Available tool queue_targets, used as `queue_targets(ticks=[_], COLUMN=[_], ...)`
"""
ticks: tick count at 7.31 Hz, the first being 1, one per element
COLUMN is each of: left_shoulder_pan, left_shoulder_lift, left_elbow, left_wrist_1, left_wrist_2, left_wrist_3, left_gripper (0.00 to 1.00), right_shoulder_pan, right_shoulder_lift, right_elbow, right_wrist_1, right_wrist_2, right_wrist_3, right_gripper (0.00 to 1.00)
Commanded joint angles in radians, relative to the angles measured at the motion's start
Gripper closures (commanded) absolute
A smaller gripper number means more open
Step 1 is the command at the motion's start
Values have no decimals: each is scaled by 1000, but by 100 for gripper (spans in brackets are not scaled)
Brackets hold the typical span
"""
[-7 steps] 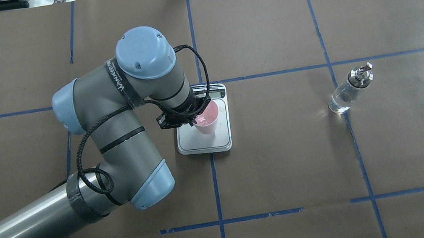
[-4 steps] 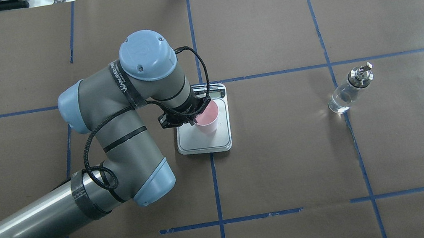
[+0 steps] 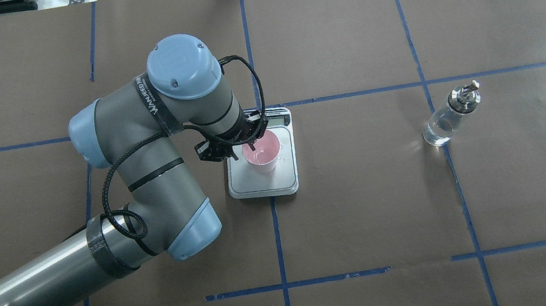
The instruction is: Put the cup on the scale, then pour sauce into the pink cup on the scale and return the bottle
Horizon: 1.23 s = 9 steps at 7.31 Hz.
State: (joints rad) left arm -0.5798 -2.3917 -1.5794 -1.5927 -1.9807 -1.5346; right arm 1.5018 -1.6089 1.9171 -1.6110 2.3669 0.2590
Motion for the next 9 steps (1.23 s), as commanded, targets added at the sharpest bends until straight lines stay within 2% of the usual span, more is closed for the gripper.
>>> queue_targets(ticks=[1,2,3,4,5,6,7,8,9], left_shoulder_pan=[-12,-23,-29,-34,-47,-51,-69,-93,-110], left_shoulder_lift=[2,20,52,80,103,139,152,157,220], left_elbow=[-40,-80,-131,-177,-227,-275,-290,-310,-391], left_wrist_1=[5,8,14,29,36,36,37,90,153], left_wrist_2=[-6,-9,-12,-12,-12,-13,-15,-15,-15], left_wrist_3=[24,33,46,60,68,70,105,175,288], left_gripper=[0,0,0,0,0,0,0,0,0], right_shoulder_pan=[0,-8,-73,-175,-277,-373,-522,-658,-796], right_shoulder_lift=[-43,-87,-141,-176,-222,-224,-221,-217,-215], right_elbow=[77,161,284,387,470,521,572,591,591], right_wrist_1=[-1,0,-1,-1,-1,-1,11,84,145], right_wrist_2=[0,0,-6,-32,-99,-126,-255,-369,-503], right_wrist_3=[3,61,197,330,379,488,660,815,935], right_gripper=[0,0,0,0,0,0,0,0,0])
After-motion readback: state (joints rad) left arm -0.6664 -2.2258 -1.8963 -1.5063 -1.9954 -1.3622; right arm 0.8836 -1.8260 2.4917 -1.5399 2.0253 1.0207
